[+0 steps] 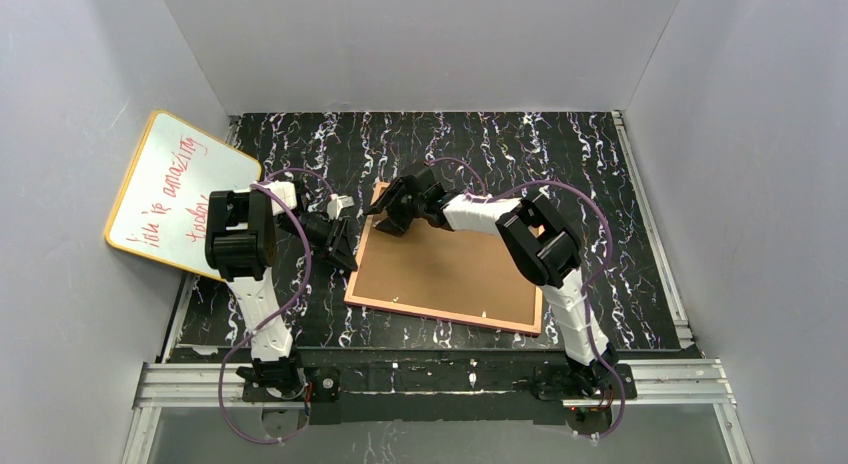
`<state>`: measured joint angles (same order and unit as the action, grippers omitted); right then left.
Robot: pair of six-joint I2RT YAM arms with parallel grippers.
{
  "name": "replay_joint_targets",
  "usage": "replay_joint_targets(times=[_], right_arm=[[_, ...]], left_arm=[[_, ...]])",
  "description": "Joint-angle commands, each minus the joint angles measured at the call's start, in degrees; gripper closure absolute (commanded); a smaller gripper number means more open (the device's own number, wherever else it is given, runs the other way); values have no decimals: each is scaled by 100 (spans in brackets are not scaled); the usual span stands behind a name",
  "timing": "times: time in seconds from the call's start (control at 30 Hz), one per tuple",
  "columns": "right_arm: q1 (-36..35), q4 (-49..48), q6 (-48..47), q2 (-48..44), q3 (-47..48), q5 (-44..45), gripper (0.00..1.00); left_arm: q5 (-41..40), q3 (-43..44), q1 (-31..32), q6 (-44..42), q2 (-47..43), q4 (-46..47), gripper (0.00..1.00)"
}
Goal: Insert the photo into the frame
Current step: Install the photo frame at the center of the board.
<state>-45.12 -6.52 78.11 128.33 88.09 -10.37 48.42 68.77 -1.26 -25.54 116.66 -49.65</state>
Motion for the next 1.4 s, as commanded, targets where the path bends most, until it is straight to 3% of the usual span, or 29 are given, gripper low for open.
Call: replay_joint_targets(times=[0.0, 0.5, 0.67, 1.13, 1.3, 1.37], right_arm=[[-32, 52, 79, 243, 277, 150, 41], [-45, -32, 8, 318, 357, 252, 45], [-25, -24, -193, 345, 414, 331, 55], [64, -86, -573, 524, 722, 122, 62], [65, -365, -906, 385, 853, -389, 61], [69, -389, -1261, 135, 818, -612, 56]], left_arm=[[-862, -148, 47, -346, 7, 738, 73], [-896, -107, 240, -373, -34, 705, 73], [-906, -92, 249, -386, -46, 696, 73], [-1000, -178, 257, -478, -105, 690, 73], [-1012, -49, 235, -490, -194, 501, 73], [-932, 134, 151, -527, -237, 298, 72]])
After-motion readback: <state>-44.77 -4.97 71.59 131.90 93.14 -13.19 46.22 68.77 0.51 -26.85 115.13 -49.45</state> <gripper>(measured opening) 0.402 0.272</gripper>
